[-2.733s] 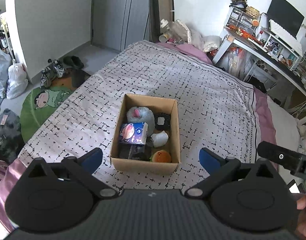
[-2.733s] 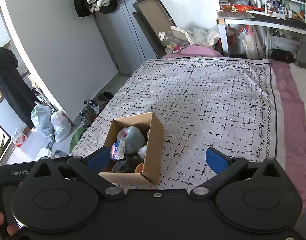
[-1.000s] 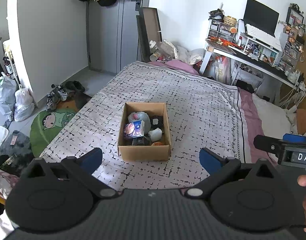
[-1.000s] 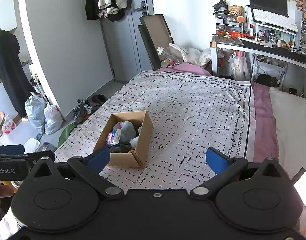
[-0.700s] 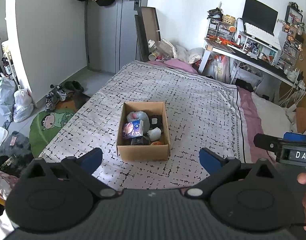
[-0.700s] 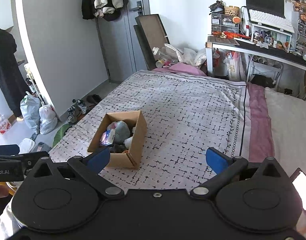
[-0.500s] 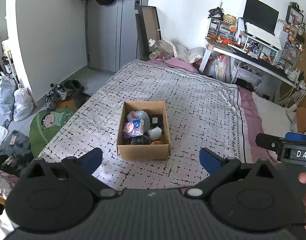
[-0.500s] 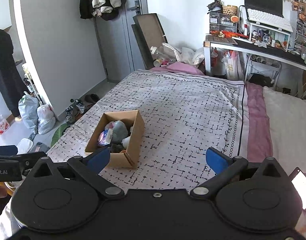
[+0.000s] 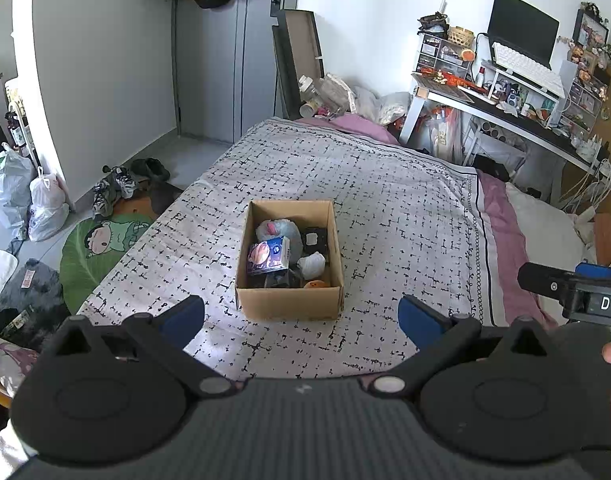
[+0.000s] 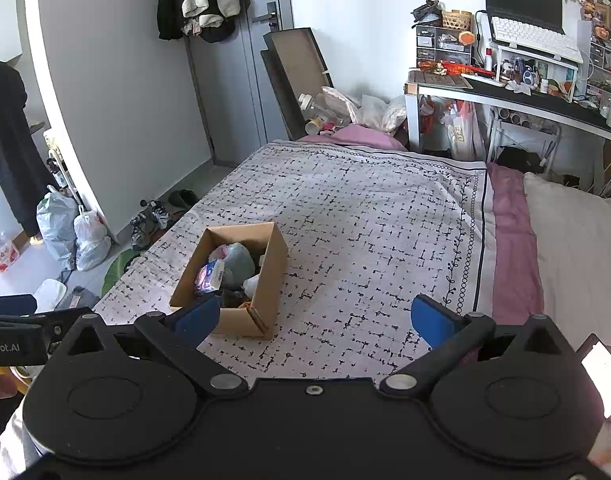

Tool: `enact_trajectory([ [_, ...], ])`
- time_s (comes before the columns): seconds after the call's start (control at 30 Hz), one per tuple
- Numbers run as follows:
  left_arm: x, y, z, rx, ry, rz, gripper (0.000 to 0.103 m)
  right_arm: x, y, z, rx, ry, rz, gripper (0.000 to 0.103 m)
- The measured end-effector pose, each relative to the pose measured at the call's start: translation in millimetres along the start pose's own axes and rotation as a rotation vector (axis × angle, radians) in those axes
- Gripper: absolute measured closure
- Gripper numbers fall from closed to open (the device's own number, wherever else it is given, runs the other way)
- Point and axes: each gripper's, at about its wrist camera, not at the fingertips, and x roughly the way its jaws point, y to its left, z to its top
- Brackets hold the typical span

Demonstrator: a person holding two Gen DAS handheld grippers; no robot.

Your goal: Organize soft objects

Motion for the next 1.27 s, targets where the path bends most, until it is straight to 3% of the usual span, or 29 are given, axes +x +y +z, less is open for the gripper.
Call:
enact_trajectory([
  [1.27,9.9,-8.0,-1.9,-0.009,0.001,-0.016,0.001,10.4,-8.1,-5.3,0.019,0.027,-0.001,0.000],
])
